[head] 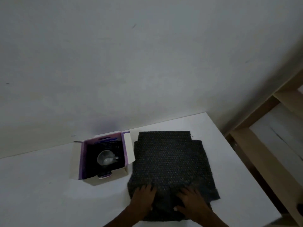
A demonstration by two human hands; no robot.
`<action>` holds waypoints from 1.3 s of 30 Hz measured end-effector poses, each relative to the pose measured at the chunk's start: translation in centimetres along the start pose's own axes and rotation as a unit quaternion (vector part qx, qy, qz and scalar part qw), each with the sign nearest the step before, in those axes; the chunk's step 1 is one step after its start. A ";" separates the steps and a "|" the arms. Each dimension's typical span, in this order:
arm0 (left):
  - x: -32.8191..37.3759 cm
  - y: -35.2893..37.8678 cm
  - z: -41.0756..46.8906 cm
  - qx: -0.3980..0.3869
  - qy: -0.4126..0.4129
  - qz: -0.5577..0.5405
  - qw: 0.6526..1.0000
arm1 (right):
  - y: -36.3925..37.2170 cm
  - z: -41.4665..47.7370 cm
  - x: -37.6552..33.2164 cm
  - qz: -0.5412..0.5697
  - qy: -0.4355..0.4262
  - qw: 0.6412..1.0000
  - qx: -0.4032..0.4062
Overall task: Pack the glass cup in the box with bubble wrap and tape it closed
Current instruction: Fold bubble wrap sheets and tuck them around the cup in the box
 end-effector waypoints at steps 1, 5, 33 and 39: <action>-0.1 0.2 -0.1 0.021 -0.008 -0.005 1.000 | 0.3 -0.2 -0.1 -0.002 -0.022 1.000 0.010; -1.2 0.6 0.3 0.088 0.047 0.034 0.994 | 0.9 -1.0 1.0 -0.059 -0.094 0.994 -0.003; -1.2 -14.4 0.8 0.427 -0.046 -0.025 0.903 | -15.6 9.5 8.8 0.216 -0.016 0.969 0.116; 1.9 -10.0 4.0 0.313 0.104 0.041 0.943 | -15.8 11.5 9.7 0.068 0.045 0.963 0.258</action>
Point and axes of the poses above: each hand's wrist, its own z-axis towards the middle knuckle, its own y-axis out of the palm, x = y × z, the point moved 5 cm from there along z, towards the middle knuckle, and after that the axes turned 2 degrees about -y, right-handed, at the moved point
